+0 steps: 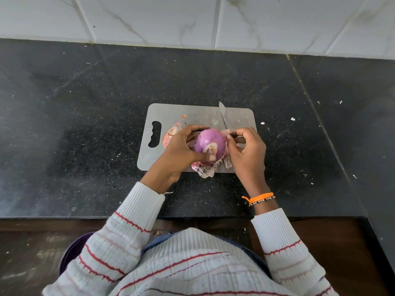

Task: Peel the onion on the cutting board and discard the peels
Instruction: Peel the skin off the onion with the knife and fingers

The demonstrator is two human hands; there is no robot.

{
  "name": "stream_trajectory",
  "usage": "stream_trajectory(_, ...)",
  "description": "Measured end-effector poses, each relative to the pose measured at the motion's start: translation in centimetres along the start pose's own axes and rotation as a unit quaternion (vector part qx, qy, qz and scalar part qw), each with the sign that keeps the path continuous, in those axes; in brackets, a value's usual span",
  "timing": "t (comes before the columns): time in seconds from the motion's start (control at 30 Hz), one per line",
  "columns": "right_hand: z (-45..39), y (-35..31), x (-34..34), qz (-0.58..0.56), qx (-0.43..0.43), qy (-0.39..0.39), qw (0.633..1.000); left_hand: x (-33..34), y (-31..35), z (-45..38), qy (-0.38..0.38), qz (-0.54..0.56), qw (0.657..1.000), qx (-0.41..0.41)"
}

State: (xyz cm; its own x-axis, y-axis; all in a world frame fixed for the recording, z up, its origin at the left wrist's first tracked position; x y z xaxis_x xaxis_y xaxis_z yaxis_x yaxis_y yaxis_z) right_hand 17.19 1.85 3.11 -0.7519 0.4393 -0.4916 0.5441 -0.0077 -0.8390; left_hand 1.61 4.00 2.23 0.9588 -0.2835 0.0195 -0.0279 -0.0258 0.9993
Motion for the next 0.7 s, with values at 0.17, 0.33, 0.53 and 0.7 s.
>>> stream_trajectory(0.17,-0.2,1.2,0.1,0.055,0.030,0.004,0.998,0.2,0.2,0.0,-0.016,0.048,0.999,0.002)
stream_trajectory(0.33,-0.2,1.7,0.0,0.128,0.043,0.013,0.991,0.2,0.5,-0.2,-0.016,0.087,0.996,0.007)
stream_trajectory(0.53,-0.3,2.0,0.2,0.224,0.042,0.017,0.974,-0.1,0.5,-0.3,0.006,0.117,0.993,0.000)
stream_trajectory(0.7,-0.6,1.0,0.0,0.104,0.026,0.005,0.994,-0.4,0.2,-0.5,0.029,0.128,0.991,-0.019)
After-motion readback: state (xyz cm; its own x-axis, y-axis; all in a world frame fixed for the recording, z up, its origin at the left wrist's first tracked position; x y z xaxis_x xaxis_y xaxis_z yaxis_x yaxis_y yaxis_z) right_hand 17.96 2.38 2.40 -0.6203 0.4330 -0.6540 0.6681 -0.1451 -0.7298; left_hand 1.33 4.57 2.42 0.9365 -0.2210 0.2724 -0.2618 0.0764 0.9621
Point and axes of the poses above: each hand's wrist, its own z-axis away from the middle knuckle, its own x-axis out of the palm, y = z × x, the point moved 5 cm from there along -z, towards the middle knuckle, and after that the axes turned 13 degrees about x, right-handed, at the moved point
